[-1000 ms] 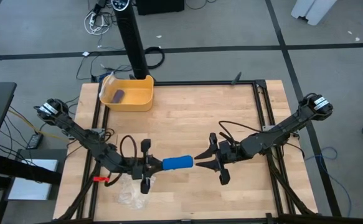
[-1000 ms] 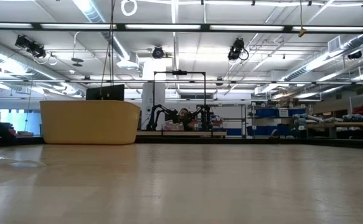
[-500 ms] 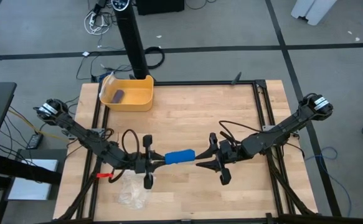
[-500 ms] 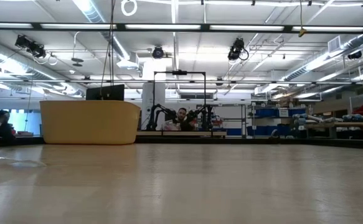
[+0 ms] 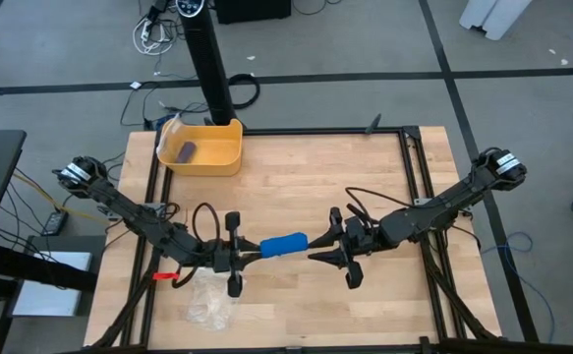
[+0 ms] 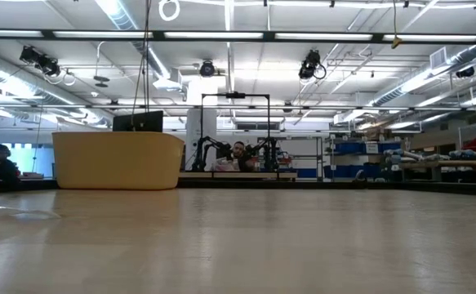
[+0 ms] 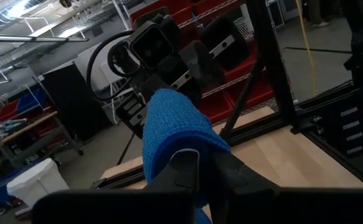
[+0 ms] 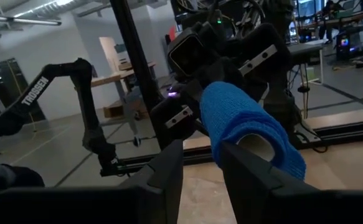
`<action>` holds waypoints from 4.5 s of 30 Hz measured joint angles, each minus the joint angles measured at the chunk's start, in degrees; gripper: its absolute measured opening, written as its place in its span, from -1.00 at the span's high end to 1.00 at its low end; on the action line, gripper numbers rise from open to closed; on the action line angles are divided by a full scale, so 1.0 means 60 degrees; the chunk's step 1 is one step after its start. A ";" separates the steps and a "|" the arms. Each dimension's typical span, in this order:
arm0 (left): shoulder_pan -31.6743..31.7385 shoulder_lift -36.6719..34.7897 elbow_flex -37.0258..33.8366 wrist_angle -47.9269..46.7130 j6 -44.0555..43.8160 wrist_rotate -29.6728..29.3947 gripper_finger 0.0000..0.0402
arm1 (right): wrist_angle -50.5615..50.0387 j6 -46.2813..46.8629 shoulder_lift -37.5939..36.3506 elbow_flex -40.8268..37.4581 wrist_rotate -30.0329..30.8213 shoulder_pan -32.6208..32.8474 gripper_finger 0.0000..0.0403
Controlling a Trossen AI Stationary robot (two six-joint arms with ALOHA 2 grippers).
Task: Roll bandage
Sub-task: Roll the blue bandage
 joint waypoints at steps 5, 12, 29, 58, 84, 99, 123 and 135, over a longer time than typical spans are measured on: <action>-0.0011 0.0000 0.0000 -0.0065 0.0022 -0.0023 0.90 | -0.0298 -0.0202 -0.0089 0.0000 0.0435 0.0158 0.43; -0.0022 0.0004 0.0000 -0.0146 0.0079 0.0409 0.90 | -0.0960 -0.0590 -0.0343 -0.0004 0.0756 0.0182 0.55; 0.0122 0.0004 0.0000 0.0028 -0.0245 0.0678 0.90 | -0.0436 -0.1253 -0.0299 -0.0004 -0.0012 0.0189 0.98; 0.0305 -0.0106 0.0011 0.0251 -0.0826 0.1379 0.90 | -0.0751 -0.1756 -0.0586 -0.0004 0.0542 0.0293 0.99; 0.0751 -0.0117 -0.0004 -0.0104 -0.2005 0.1460 0.90 | -0.0452 -0.1172 0.0000 0.0120 -0.0479 -0.0594 0.75; 0.0974 -0.0113 -0.0002 -0.0212 -0.3729 0.1631 0.89 | -0.0428 -0.2819 0.0007 0.0120 -0.1539 -0.0778 0.98; 0.1031 -0.0084 0.0004 -0.0709 -0.3259 0.1619 0.82 | -0.0804 -0.5628 0.0011 0.0124 0.0114 0.0004 1.00; 0.0975 -0.0114 0.0023 -0.1585 0.2104 0.0537 0.91 | -0.1160 -0.3651 0.0007 0.0120 0.0755 -0.0324 0.95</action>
